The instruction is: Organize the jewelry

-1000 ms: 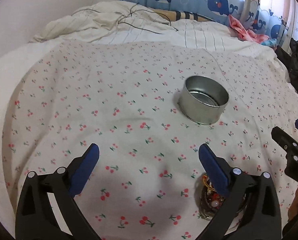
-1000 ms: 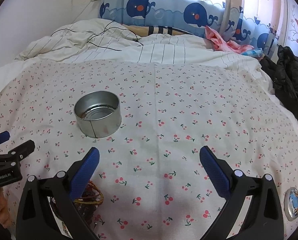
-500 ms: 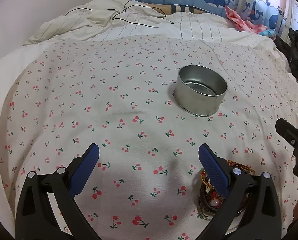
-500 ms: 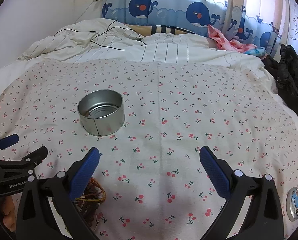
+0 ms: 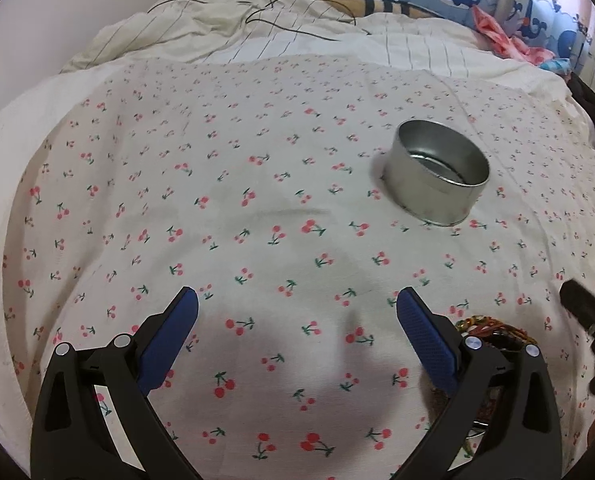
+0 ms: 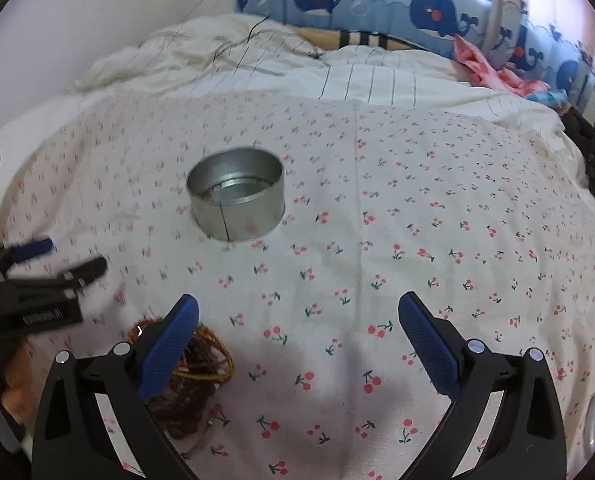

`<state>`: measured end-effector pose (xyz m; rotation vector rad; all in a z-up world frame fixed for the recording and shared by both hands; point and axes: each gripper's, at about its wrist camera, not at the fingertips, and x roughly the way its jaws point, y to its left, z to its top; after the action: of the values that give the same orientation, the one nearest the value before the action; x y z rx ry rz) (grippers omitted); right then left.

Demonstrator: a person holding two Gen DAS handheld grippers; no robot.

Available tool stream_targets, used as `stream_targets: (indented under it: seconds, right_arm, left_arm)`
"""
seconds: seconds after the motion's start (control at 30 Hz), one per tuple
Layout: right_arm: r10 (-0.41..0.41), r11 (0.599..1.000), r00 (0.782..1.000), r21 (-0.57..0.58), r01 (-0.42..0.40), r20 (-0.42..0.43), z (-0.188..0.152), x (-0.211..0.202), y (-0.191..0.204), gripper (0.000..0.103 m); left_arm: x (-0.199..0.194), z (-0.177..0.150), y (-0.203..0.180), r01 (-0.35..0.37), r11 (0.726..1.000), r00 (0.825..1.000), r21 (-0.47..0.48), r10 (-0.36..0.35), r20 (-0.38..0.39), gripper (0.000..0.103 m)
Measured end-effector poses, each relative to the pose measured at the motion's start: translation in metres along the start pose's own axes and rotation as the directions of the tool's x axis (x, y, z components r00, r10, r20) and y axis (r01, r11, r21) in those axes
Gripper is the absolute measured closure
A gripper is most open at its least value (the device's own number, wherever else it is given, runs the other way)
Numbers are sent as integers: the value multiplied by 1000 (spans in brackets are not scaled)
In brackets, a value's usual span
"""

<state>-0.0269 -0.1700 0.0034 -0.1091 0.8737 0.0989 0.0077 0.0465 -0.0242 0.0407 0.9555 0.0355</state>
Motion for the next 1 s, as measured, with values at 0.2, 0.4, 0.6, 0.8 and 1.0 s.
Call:
stream_targets:
  seconds: [0.2,0.4,0.6,0.8,1.0]
  right_arm:
    - [70,988,997,-139,-73,-25,-8,-4,13,7]
    - [67,931,997,-357,-73,-31,-29,-8,39,7]
    - [0,955,999,-296,-14,-46,-23,14,37,7]
    - [-49,990,999,-131,47,-11,-10,15,7,7]
    - [-13,992,999,-126,9,-35,-9,22,5,7]
  left_arm:
    - [2,0,0,-2,1000,1000,18,2,-13,7]
    - [3,2,2,14,1000,1000,9,-14,-25,8]
    - [5,1,-3,25,999,999,30,-24,-35,7]
    - [8,0,-2,19,1000,999,23,-18,-43,7]
    - [9,0,3,28,1000,998,0,-28,-51,7]
